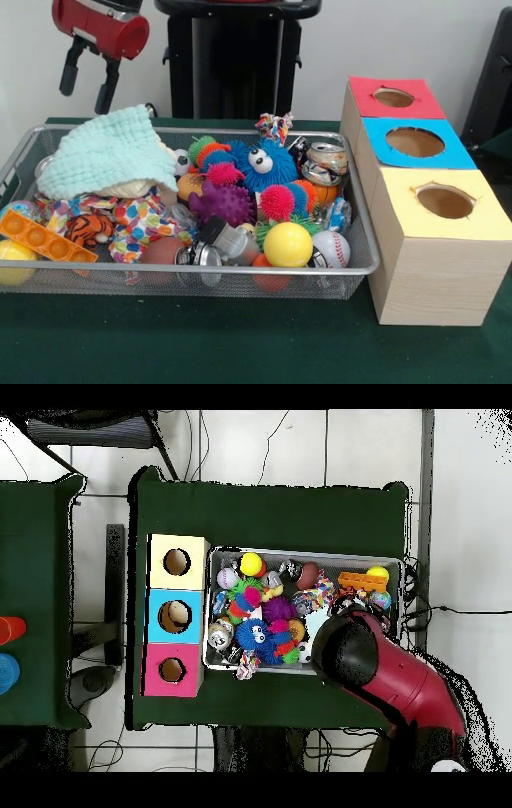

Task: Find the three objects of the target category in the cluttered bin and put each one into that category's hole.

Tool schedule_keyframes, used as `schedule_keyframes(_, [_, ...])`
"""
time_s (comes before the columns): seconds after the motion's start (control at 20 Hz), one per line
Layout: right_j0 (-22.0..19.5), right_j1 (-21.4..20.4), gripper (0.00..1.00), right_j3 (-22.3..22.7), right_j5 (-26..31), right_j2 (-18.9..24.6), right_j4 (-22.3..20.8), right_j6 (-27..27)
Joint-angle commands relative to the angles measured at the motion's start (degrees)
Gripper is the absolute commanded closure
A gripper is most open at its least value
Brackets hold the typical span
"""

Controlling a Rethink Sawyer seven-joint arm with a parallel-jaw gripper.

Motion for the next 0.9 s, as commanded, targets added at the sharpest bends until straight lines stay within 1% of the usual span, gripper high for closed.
schedule_keyframes(0.05, [0.0, 3.1, 0.00, -5.0, 5.0, 7.7, 3.3, 8.2])
schedule_keyframes(0.25, [-1.0, 6.9, 0.00, -4.9, 2.0, 9.9, 4.5, 9.2])
schedule_keyframes(0.4, [-1.1, 9.5, 0.00, -5.6, 0.7, 10.4, 5.2, 9.6])
schedule_keyframes(0.45, [-1.3, 10.7, 0.00, -6.2, 1.1, 10.7, 5.6, 9.7])
schedule_keyframes(0.65, [-2.3, 14.4, 0.00, -8.4, -1.8, 12.6, 6.4, 9.8])
schedule_keyframes(0.9, [-3.3, 17.7, 0.00, -11.7, -2.8, 13.9, 6.7, 9.0])
